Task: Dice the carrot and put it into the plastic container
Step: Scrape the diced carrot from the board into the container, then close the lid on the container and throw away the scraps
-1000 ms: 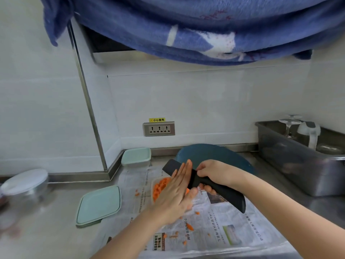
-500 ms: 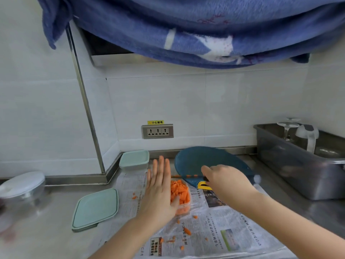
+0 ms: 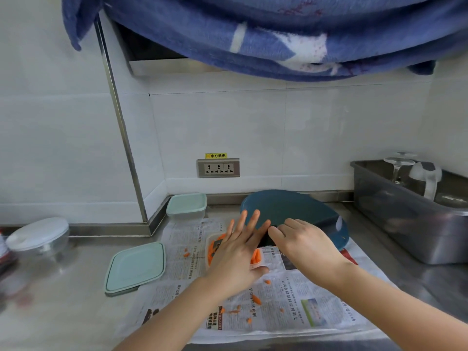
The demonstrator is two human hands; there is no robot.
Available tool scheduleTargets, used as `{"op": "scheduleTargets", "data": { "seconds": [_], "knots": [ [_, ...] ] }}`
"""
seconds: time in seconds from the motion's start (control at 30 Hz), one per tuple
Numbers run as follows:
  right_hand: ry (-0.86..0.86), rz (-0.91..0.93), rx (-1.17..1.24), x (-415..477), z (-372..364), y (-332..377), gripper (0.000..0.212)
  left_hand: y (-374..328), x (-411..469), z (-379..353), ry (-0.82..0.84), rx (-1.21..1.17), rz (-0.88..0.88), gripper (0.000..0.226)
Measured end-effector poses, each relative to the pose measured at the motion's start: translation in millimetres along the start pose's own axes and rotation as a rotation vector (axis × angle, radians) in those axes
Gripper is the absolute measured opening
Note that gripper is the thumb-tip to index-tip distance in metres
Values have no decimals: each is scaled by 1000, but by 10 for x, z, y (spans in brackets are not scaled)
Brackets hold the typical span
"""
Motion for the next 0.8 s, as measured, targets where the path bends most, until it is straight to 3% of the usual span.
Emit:
{"op": "scheduleTargets", "data": {
  "seconds": [0.2, 0.37, 0.57, 0.8],
  "knots": [
    [25, -45, -9, -201, -34, -77, 47, 211, -72, -226, 18, 2, 139, 86],
    [35, -174, 24, -534, -170, -392, 45, 360, -125, -321, 68, 17, 186, 97],
    [71, -395, 306, -1124, -381, -774, 41, 414, -116, -251, 55, -200, 217, 53],
    [340, -552, 462, -1503, -719, -774, 21, 597, 33, -62, -112, -407, 271, 26]
  ]
}}
Point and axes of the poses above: each hand's wrist, its own x-axis towards the middle knuckle, its own z-axis out of the back of the hand, y = z × x, the point moved 3 cm from there along x, towards the middle knuckle, and after that the axes turned 8 degrees about y, right-handed, at the moved point
